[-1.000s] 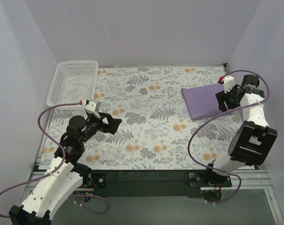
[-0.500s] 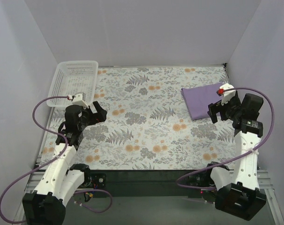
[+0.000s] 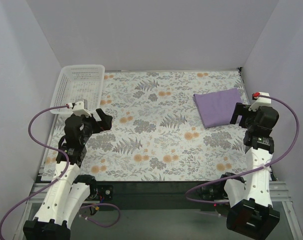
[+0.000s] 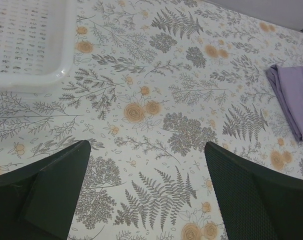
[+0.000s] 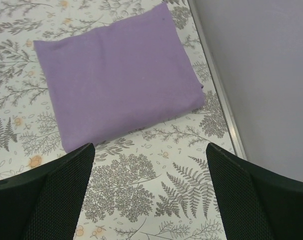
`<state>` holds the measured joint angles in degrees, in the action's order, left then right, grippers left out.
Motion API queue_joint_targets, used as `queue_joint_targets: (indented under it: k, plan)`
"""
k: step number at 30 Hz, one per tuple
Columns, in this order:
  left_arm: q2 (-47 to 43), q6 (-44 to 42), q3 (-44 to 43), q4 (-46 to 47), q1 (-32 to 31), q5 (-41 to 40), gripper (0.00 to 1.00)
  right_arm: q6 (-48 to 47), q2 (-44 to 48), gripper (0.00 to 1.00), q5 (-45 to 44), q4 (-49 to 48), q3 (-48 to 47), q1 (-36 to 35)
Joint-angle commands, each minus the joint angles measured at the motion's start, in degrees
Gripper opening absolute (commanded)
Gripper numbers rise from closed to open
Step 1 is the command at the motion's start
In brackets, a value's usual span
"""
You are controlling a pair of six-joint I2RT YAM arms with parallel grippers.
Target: Fold and stack the t-shirts
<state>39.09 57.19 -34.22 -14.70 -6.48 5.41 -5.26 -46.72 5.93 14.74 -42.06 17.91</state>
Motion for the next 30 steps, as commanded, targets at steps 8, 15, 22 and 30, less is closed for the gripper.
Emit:
queue_joint_targets:
  k: [8, 15, 22, 30]
  plan:
    - [0.02, -1.29, 0.29, 0.37, -0.02, 2.24, 0.98, 6.84, 2.69, 0.97, -8.48, -8.67, 5.32, 0.11]
    - [0.02, -1.38, 0.38, 0.46, -0.02, 2.67, 0.98, 6.14, 3.04, 0.97, -9.62, -9.64, 6.64, 0.11]
    - [0.2, -1.64, 0.38, 0.55, -0.02, 2.94, 0.98, 5.78, 3.04, 0.97, -10.33, -9.91, 6.73, 0.11]
    - [0.55, -1.73, 0.47, 0.81, -0.11, 3.38, 0.98, 5.43, 2.42, 0.97, -11.03, -10.7, 7.0, 0.19]
